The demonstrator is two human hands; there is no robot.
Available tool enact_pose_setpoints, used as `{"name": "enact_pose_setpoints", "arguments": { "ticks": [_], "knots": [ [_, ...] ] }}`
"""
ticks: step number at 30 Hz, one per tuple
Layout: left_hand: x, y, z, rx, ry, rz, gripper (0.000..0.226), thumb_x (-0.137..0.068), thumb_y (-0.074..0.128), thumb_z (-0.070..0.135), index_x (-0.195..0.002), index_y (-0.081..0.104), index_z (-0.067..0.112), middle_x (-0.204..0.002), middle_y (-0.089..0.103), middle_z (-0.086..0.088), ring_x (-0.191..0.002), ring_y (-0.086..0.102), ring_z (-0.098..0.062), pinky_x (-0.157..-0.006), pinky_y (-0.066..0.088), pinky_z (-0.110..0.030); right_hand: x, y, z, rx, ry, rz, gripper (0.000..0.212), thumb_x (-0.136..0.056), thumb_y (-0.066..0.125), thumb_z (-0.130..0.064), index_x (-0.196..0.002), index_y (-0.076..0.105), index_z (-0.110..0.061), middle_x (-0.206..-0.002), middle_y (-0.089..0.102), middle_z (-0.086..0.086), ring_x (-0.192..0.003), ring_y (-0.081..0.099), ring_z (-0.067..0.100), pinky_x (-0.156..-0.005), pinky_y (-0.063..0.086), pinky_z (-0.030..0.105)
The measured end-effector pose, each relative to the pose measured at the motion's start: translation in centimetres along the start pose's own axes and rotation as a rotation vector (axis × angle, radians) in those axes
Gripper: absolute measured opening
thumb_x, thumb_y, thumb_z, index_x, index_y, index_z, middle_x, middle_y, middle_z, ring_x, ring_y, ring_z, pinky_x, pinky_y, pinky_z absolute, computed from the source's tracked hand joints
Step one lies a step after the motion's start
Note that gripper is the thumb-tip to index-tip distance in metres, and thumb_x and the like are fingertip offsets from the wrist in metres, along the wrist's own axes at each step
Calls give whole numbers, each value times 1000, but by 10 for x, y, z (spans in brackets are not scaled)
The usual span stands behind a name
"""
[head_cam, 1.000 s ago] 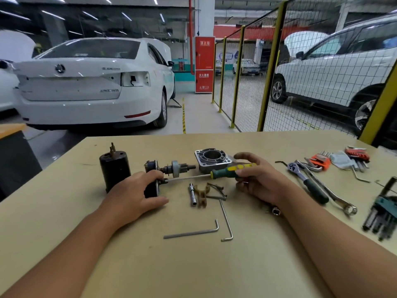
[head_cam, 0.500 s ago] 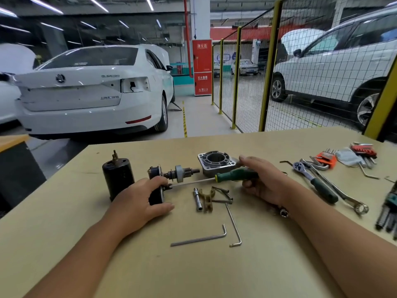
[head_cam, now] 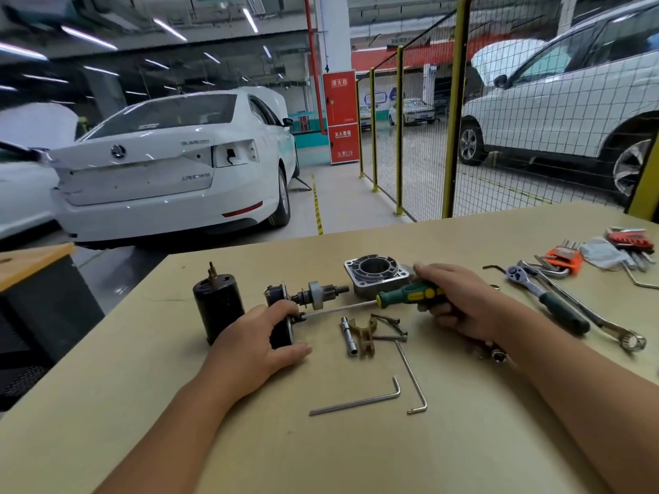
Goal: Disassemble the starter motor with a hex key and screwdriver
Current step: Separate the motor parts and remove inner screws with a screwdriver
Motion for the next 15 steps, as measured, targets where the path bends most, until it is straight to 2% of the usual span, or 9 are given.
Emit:
{"name": "enact_pose_setpoints", "arguments": {
  "ticks": [1,3,5,6,8,10,12,15],
  "knots": [
    [0,0,0,-1,1,3,65,-65,53,89,-122,39,63,-103,59,17,-90,57,-3,-80,55,-35,1,1,-1,-25,-25,-32,44,-78,80,-44,-101,66,-9,-77,64,19,-46,38,13,-41,33,21],
    [0,0,-1,-2,1,8,65,-65,53,89,-123,39,62,-103,59,18,-90,57,-2,-80,55,-35,2,3,-1,-143,-74,-90,39,-68,90,-20,-98,67,-13,-83,63,15,-52,40,14,-46,35,23],
    [-1,1,0,0,-3,10,66,-64,53,90,-123,38,63,-103,59,19,-90,57,-1,-80,55,-35,3,2,-1,-250,-99,-111,42,-63,86,-2,-99,68,-15,-88,61,14,-57,44,17,-52,38,27],
    [0,2,0,2,-4,12,66,-64,52,90,-123,38,63,-103,59,19,-90,57,0,-79,55,-34,3,3,-2,-243,-107,-117,42,-64,85,-4,-100,69,-15,-90,61,15,-58,45,17,-53,38,28],
    [0,0,1,4,-4,15,66,-64,52,90,-123,38,63,-103,59,19,-89,56,0,-77,54,-33,4,7,-3,-142,-88,-94,41,-73,88,-26,-105,68,-11,-90,63,14,-57,48,17,-52,39,28],
    [-1,1,2,3,-6,8,66,-64,52,90,-122,38,63,-103,59,19,-88,57,-1,-76,53,-32,1,3,-1,-17,-43,-8,51,-85,74,-48,-112,63,-7,-83,67,17,-52,48,15,-46,41,26],
    [0,1,2,1,-7,3,65,-65,52,89,-123,39,62,-104,59,18,-89,56,-1,-77,54,-32,1,1,-1,23,-29,-1,49,-88,70,-47,-112,62,-5,-78,68,18,-49,46,14,-43,41,25],
    [-1,0,1,-11,-7,1,65,-65,53,88,-123,39,62,-107,59,17,-93,56,-2,-80,53,-32,6,1,-2,-111,-70,-103,38,-72,86,-16,-105,69,-12,-90,67,16,-59,51,18,-50,45,28]
  ]
}}
Point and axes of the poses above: each hand's wrist, its own x-axis away from the middle knuckle, its own y-axis out of the palm, z = x × y, the point moved 6 cm from there along -x, towards the middle knuckle
